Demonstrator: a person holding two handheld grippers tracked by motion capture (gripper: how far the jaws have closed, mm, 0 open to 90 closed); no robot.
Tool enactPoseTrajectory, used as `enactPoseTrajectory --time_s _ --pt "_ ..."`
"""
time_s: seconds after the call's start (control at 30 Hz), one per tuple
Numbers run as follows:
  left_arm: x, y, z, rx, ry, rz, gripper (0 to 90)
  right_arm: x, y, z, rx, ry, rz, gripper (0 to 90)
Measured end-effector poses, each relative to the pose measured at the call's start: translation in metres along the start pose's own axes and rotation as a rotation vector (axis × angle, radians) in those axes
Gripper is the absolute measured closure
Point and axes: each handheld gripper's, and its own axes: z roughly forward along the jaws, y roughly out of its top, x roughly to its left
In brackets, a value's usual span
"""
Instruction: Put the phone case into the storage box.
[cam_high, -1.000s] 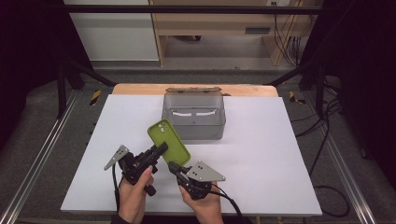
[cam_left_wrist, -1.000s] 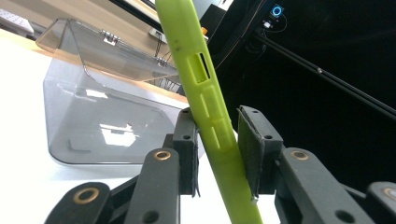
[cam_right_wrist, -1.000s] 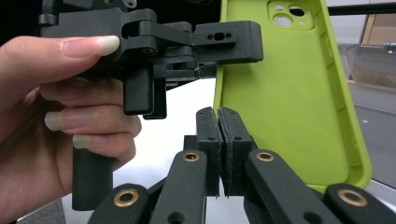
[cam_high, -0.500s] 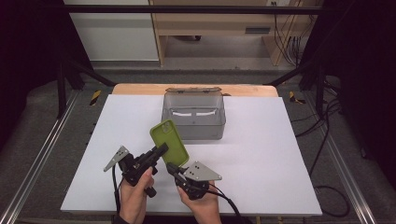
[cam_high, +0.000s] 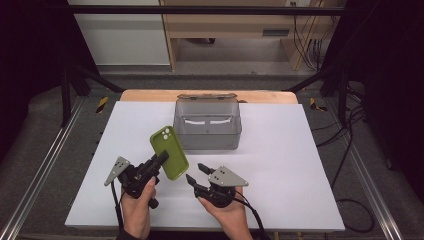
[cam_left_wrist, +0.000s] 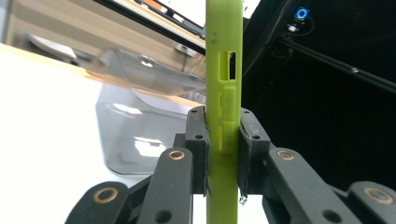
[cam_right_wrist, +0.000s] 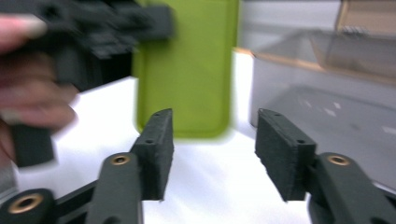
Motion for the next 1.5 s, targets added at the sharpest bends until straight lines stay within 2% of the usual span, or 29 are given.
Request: enactPoseTrajectory --time_s 0.1,0.27,0.33,0.43,0.5,0.6,0.7,0.8,0.97,1.1,1.23,1.37,1.5 --pt "0.006 0.008 -0.005 -0.014 0.028 0.034 77.3 -0.013 -0.002 -0.004 0.018 -0.032 0.019 33.1" --pt "0.018 0.012 -0.01 -0.027 0.07 0.03 77.3 -0.031 -0.001 -0.008 0.029 -0.088 0.017 18.0" --pt "0.022 0.012 -0.011 -0.026 0.084 0.037 77.3 -0.035 0.0 -0.009 0.051 -0.095 -0.004 13.9" --pt "0.027 0.011 -0.012 -0.025 0.102 0.037 77.3 -0.043 0.0 -0.015 0.073 -0.087 0.0 8.9" --pt "0.03 0.011 -0.014 -0.026 0.111 0.036 77.3 -0.049 -0.001 -0.018 0.068 -0.079 0.002 7.9" --pt "0.034 0.013 -0.016 -0.032 0.123 0.034 77.3 -0.055 -0.001 -0.022 0.072 -0.101 -0.003 8.3" --pt "0.038 0.015 -0.018 -0.039 0.127 0.033 77.3 -0.061 -0.001 -0.025 0.072 -0.098 0.016 8.4" --pt "0.045 0.018 -0.022 -0.045 0.129 0.028 77.3 -0.062 -0.001 -0.025 0.078 -0.124 -0.006 9.4" --pt "0.053 0.023 -0.028 -0.062 0.142 0.02 77.3 -0.065 -0.006 -0.026 0.089 -0.137 0.012 9.2" --pt "0.055 0.028 -0.029 -0.068 0.132 0.034 77.3 -0.066 -0.005 -0.028 0.081 -0.146 -0.008 10.7" --pt "0.053 0.031 -0.03 -0.076 0.115 0.046 77.3 -0.068 -0.003 -0.032 0.073 -0.18 -0.057 11.0" --pt "0.049 0.031 -0.028 -0.066 0.109 0.047 77.3 -0.075 -0.002 -0.038 0.041 -0.2 -0.054 10.6" --pt "0.047 0.034 -0.027 -0.065 0.107 0.043 77.3 -0.082 -0.003 -0.045 0.024 -0.222 -0.076 10.3"
